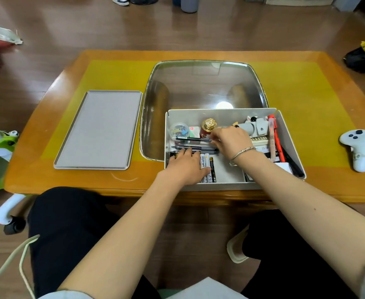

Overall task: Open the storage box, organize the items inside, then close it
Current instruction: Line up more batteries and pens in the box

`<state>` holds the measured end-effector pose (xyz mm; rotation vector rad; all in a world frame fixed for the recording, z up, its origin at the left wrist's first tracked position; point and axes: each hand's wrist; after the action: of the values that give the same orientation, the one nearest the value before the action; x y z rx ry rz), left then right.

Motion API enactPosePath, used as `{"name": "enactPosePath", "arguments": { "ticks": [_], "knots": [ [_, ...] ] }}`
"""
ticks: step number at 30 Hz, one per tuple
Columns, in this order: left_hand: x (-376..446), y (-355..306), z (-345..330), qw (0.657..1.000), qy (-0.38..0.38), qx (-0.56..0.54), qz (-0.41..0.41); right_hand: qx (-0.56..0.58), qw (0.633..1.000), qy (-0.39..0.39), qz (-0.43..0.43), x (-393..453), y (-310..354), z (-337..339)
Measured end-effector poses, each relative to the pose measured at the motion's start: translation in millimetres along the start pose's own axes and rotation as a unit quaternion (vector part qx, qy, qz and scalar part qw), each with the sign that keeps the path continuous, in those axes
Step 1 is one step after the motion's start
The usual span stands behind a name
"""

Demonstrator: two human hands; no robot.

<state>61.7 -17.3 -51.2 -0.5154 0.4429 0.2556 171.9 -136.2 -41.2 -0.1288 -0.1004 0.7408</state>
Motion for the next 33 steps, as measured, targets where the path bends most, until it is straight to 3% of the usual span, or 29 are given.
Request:
{"name": "enactPosePath", "arguments": {
  "ticks": [7, 16, 20, 33],
  "knots": [
    [8.2, 0.7, -1.4, 0.999, -0.025, 0.02, -0.027, 0.041, 0.999, -0.004, -0.008, -2.6, 0.5, -2.7],
    [2.2, -0.6, -0.7, 1.0, -0.014, 0.015, -0.021, -0.023, 0.997, 0.077, -0.016, 7.0, 16.8, 4.3],
    [-2.9, -0.6, 3.4, 0.998, -0.045, 0.014, -0.049, -0.05, 0.993, 0.109, -0.013, 10.5, 24.6, 3.5],
    [7.7, 3.5, 0.5, 0.999, -0.034, 0.033, -0.019, -0.054, 0.992, 0.116, 0.009, 7.8, 22.0, 2.1]
  ]
}}
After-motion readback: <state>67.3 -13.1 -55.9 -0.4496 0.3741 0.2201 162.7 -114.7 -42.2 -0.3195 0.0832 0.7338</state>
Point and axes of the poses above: each hand's wrist, its own x-axis towards the middle knuckle, its own z-axis out of the back of the hand, y = z × x, and after that the axes turned 13 degrees about -x, right-handed
